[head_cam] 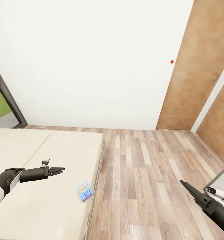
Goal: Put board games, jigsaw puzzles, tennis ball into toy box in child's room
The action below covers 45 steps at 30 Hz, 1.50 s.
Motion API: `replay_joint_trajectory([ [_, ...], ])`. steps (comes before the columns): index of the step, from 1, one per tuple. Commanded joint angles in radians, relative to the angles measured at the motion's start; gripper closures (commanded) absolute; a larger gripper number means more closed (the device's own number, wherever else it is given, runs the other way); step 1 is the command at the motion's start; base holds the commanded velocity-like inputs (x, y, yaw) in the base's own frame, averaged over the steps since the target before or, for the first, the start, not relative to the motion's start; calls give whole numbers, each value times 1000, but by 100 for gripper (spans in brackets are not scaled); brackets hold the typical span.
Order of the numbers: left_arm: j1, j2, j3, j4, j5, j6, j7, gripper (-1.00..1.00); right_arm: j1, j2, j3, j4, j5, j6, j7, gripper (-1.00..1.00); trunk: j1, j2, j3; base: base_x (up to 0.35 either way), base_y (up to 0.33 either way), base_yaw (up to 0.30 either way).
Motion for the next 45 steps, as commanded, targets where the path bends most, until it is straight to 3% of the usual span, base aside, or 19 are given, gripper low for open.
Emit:
replay_joint_trajectory([
  [1, -1, 0, -1, 0, 2, 11, -3, -100, 0, 0, 0, 0, -6, 7, -1, -100, 1, -2, 0, 0, 0, 11],
  [23, -1, -13, 0, 0, 0, 11, -2, -100, 0, -1, 0, -1, -6, 8, -3, -100, 1, -2, 16, 0, -84, 42],
  [45, -1, -13, -1, 0, 2, 11, 0, -100, 0, 0, 0, -1, -6, 7, -3, -100, 1, -2, 42, 0, -3, 163],
])
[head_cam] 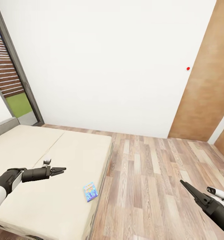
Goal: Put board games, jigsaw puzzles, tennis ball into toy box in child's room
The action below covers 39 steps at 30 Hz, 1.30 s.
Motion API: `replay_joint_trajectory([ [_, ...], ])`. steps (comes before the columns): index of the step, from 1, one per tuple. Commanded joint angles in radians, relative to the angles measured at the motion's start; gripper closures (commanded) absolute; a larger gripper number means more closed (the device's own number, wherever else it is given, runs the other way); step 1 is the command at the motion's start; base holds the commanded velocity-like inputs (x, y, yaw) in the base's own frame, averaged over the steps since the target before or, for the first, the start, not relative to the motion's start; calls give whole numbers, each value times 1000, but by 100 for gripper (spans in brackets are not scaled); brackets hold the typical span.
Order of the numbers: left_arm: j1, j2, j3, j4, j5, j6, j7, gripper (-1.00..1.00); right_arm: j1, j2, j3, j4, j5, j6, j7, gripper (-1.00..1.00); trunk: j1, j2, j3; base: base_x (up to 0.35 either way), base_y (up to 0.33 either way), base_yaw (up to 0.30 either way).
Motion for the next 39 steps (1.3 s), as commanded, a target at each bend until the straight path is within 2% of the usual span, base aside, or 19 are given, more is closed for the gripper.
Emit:
replay_joint_trajectory([
  [1, -1, 0, -1, 0, 2, 11, -3, -100, 0, 0, 0, -1, -6, 7, -1, -100, 1, -2, 0, 0, 0, 136],
  [18, -1, 0, -1, 0, 2, 11, -3, -100, 0, -2, -1, -1, -6, 8, -1, -100, 1, -2, 23, 24, -26, 152],
  [29, -1, 0, -1, 0, 2, 11, -3, -100, 0, -2, -1, -1, -6, 9, -1, -100, 1, -2, 25, 23, -28, 52],
  [39, -1, 0, -1, 0, 2, 11, -3, -100, 0, -2, -1, -1, -6, 9, -1, -100, 1, -2, 27, 81, -149, 225],
])
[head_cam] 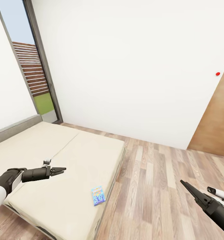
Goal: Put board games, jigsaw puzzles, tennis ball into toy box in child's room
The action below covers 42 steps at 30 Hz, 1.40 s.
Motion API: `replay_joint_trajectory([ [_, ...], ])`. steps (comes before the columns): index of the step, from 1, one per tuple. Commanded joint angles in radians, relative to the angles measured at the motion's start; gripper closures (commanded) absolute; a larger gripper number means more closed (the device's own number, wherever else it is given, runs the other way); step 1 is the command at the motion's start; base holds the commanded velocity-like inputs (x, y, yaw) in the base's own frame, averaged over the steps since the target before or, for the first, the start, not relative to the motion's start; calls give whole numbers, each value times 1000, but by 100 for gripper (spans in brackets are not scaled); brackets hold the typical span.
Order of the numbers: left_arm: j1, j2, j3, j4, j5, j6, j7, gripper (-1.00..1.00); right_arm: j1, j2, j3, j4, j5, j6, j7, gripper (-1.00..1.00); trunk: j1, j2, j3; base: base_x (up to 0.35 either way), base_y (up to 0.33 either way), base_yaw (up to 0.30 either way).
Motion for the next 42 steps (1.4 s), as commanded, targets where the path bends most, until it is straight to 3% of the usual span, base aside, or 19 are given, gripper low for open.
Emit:
replay_joint_trajectory([
  [1, -1, 0, -1, 0, 2, 11, -3, -100, 0, 0, 0, 0, -6, 7, -1, -100, 1, -2, -2, 29, -54, 170],
  [42, -1, 0, -1, 0, 2, 11, -1, -100, 0, 0, 1, 0, -6, 7, -6, -100, 1, -2, -1, 27, -25, 31],
])
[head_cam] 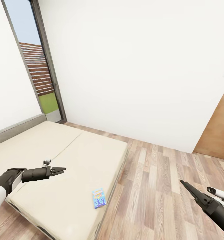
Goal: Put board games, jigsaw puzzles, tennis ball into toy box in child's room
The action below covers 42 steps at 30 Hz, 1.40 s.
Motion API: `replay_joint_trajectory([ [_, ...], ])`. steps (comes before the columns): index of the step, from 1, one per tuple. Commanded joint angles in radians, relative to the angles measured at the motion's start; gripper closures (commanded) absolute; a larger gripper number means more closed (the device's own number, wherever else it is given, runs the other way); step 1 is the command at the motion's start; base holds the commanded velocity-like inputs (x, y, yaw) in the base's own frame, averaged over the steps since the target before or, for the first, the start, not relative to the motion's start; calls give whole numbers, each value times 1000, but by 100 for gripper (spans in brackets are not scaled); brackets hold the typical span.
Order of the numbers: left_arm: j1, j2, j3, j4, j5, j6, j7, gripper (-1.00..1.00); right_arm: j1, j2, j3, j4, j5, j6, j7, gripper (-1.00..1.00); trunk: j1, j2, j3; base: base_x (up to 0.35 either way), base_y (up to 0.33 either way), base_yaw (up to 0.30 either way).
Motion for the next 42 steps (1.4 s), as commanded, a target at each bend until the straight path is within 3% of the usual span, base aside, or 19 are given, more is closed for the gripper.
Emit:
replay_joint_trajectory([
  [1, -1, 0, -1, 0, 2, 11, -3, -100, 0, 0, 0, -1, -6, 7, -1, -100, 1, -2, -2, 172, 93, 0],
  [42, 1, 0, 0, 7, 5, 11, -3, -100, 0, -1, 1, 0, -7, 16, -20, -100, 1, -2, -12, 44, -5, 11],
])
